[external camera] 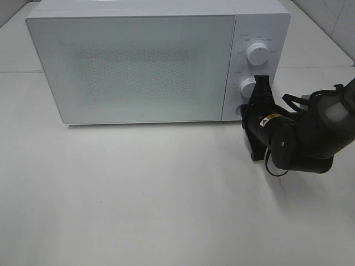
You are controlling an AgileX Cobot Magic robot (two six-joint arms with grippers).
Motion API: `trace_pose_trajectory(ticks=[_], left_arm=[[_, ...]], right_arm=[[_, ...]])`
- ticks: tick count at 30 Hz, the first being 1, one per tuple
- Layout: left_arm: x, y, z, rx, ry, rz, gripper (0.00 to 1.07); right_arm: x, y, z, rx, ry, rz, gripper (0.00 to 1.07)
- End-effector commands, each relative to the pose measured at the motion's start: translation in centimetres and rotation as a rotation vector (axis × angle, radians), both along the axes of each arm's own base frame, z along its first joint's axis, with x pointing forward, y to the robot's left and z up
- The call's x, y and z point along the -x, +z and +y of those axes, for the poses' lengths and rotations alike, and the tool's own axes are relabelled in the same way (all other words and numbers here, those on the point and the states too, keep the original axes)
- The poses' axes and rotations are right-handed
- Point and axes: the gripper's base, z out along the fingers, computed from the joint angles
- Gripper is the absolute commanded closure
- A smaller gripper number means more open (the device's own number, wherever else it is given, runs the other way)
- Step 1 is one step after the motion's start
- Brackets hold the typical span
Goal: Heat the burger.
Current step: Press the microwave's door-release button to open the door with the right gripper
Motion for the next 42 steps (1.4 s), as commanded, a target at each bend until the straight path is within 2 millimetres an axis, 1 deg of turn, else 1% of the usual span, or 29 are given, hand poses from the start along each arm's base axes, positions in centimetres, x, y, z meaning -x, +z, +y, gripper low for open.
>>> trace_pose_trajectory(ticks=[1, 5, 7, 9, 10, 13, 15, 17, 18, 23, 30, 42], left_arm=[[0.0, -0.1, -0.1, 0.012, 0.001, 0.002, 0.06], [0.0, -0.1, -0.1, 0.012, 0.001, 0.002, 0.06], [0.0, -0.1, -0.1, 0.012, 0.001, 0.002, 0.06], [0.0, -0.1, -0.1, 0.012, 0.001, 0.002, 0.06], [0.0, -0.1, -0.1, 0.012, 0.001, 0.002, 0.06], [0.0, -0.1, -0.1, 0.012, 0.001, 0.002, 0.06], [0.0, -0.1, -0.1, 0.012, 0.001, 0.002, 0.06], [0.0, -0.1, -0.1, 0.012, 0.001, 0.002, 0.06], [0.0, -0.1, -0.1, 0.012, 0.001, 0.002, 0.06], [0.0, -0.1, -0.1, 0.012, 0.001, 0.002, 0.06], [0.0, -0.1, -0.1, 0.012, 0.001, 0.002, 0.06], [0.0, -0.1, -0.1, 0.012, 0.001, 0.002, 0.06]], right_arm=[[-1.5, 3.1, -0.2, -0.002, -0.028, -0.257, 1.07], [-2.1, 3.7, 0.0, -0.007, -0.034, -0.294, 1.07], [-2.4, 4.4, 0.0, 0.002, -0.045, -0.352, 1.07], [-2.6, 4.7, 0.0, 0.003, -0.051, -0.373, 1.07], [-2.8, 5.1, -0.1, 0.019, -0.071, -0.401, 1.07], [-2.9, 5.2, -0.1, 0.027, -0.075, -0.407, 1.07], [-3.3, 5.8, -0.7, 0.031, -0.116, -0.449, 1.07], [-3.4, 5.9, -0.7, 0.035, -0.118, -0.456, 1.07], [-3.7, 6.2, -0.7, 0.035, -0.134, -0.497, 1.07], [-4.5, 6.1, -0.3, 0.027, -0.137, -0.523, 1.07], [-4.5, 6.5, -0.3, 0.041, -0.141, -0.547, 1.07], [-4.5, 6.2, -0.2, 0.040, -0.131, -0.516, 1.07]])
